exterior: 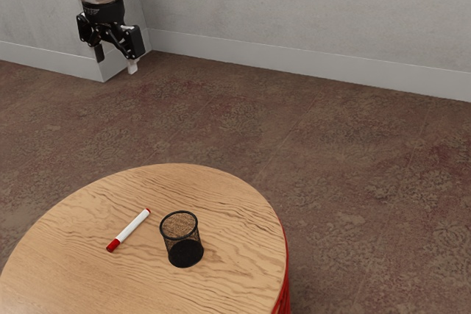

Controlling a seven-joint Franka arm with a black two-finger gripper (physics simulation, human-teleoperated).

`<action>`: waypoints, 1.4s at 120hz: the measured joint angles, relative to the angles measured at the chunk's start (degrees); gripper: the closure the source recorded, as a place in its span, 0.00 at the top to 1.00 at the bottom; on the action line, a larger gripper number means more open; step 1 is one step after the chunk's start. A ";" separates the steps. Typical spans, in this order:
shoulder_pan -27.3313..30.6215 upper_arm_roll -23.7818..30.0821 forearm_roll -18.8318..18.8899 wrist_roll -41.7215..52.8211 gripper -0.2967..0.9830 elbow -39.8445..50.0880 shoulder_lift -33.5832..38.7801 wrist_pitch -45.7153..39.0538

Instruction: Put the marker into the pen holder.

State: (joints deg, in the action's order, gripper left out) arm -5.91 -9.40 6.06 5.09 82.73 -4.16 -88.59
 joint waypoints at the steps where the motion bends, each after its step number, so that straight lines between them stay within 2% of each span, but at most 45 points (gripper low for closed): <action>1: 0.00 0.00 0.00 0.01 0.77 0.00 0.00 0.00; 22: -0.08 0.01 -0.01 0.06 0.77 0.00 0.00 0.00; 42: 1.96 0.46 -1.91 -0.49 0.77 1.32 0.77 0.25; 48: 1.38 0.12 -2.02 -0.59 0.76 8.01 0.84 -1.09; 61: -0.43 -1.66 -1.90 -0.52 0.76 29.33 0.87 -11.56; 72: 0.13 -2.12 -2.10 -0.48 0.76 37.46 0.20 -20.26; 92: 0.46 -2.21 -1.99 -0.38 0.77 39.57 -3.51 -30.77; 121: 0.62 -2.20 -5.11 -1.40 0.77 48.15 -4.28 -42.72; 168: 1.52 -2.16 -6.54 -2.38 0.76 51.37 -6.47 -52.17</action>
State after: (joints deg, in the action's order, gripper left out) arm -4.40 -11.56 -0.48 2.71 134.10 -10.64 -140.76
